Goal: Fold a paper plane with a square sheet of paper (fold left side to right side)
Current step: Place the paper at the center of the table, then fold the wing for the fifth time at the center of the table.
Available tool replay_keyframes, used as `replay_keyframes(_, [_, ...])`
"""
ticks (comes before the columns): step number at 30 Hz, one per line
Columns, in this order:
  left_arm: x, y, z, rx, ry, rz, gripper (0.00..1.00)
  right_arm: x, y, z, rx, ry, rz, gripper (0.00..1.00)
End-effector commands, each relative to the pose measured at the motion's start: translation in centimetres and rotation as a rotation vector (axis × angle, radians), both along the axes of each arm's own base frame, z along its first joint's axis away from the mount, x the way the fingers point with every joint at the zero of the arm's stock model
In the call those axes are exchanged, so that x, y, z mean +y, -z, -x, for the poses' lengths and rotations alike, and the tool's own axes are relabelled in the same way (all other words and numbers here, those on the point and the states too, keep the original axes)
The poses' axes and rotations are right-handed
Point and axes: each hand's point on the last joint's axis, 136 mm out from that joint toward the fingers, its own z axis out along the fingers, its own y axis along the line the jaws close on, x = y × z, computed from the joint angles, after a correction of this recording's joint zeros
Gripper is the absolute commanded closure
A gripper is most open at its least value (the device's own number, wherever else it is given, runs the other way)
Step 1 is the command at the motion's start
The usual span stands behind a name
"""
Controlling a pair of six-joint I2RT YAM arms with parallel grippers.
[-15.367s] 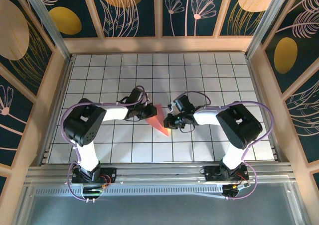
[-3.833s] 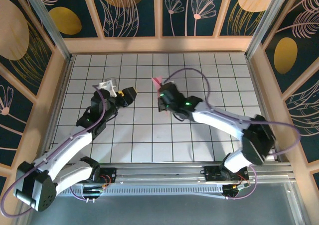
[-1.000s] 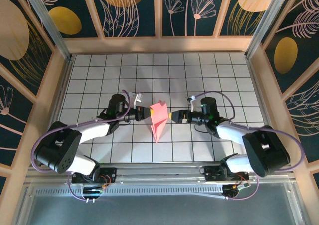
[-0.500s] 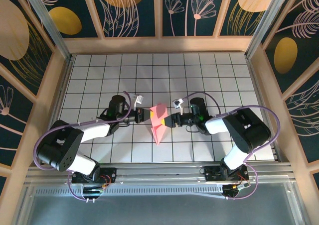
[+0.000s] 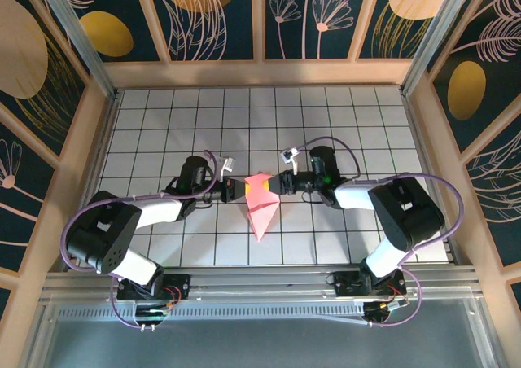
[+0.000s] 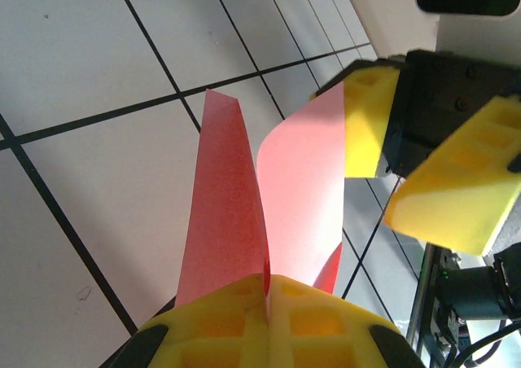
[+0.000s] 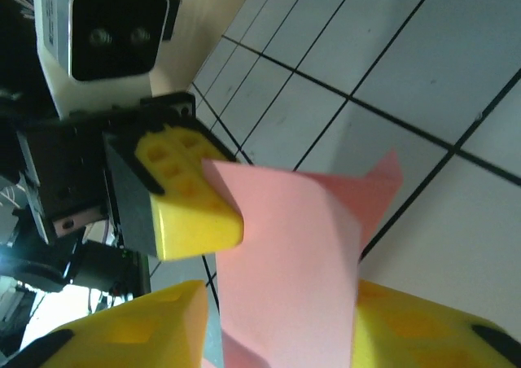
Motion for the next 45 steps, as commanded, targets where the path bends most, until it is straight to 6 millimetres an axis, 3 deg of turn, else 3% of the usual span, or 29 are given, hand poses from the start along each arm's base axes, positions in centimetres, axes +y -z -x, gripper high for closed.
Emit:
replay_keyframes(1, [-0.1, -0.7, -1.0, -0.056, 0.004, -0.01, 1.0, 0.0, 0.8, -1.0, 0.01, 0.011, 0.029, 0.66])
replay_keyframes(3, [0.1, -0.5, -1.2, -0.056, -0.007, -0.021, 0.99, -0.1, 1.1, -1.5, 0.018, 0.032, 0.046, 0.75])
replay_keyframes(4, [0.2, -0.5, -1.3, -0.059, -0.016, -0.027, 0.93, -0.1, 1.2, -1.8, 0.026, 0.046, 0.058, 0.81])
replay_keyframes(7, [0.8, -0.8, -1.8, -0.076, -0.056, -0.051, 0.68, -0.6, 2.1, -2.7, 0.068, 0.11, 0.109, 0.98])
replay_keyframes(10, [1.9, -1.3, -2.2, -0.11, -0.111, -0.108, 0.56, -1.2, 2.8, -3.3, 0.138, 0.181, 0.154, 1.0])
replay_keyframes(14, [2.6, -2.1, -1.8, -0.178, -0.14, -0.223, 0.53, -2.1, 4.1, -3.7, 0.264, 0.269, 0.223, 1.0])
replay_keyframes(21, [1.1, -2.3, 2.3, -0.249, -0.106, -0.444, 0.5, -3.2, 6.0, -4.1, 0.449, 0.382, 0.295, 1.0])
replay_keyframes(27, [-2.4, -0.7, 6.3, -0.295, -0.03, -0.604, 0.47, -3.1, 6.3, -4.5, 0.516, 0.408, 0.301, 1.0])
replay_keyframes(30, [-4.4, 0.2, 7.3, -0.326, 0.0, -0.695, 0.44, -3.2, 6.3, -4.8, 0.533, 0.419, 0.299, 1.0])
replay_keyframes(39, [-6.8, 3.5, 6.5, -0.379, -0.002, -0.953, 0.41, -3.5, 6.4, -5.0, 0.544, 0.427, 0.297, 1.0])
replay_keyframes(45, [-6.6, 5.9, 5.9, -0.396, -0.014, -1.092, 0.39, -3.6, 6.4, -4.9, 0.544, 0.427, 0.296, 1.0])
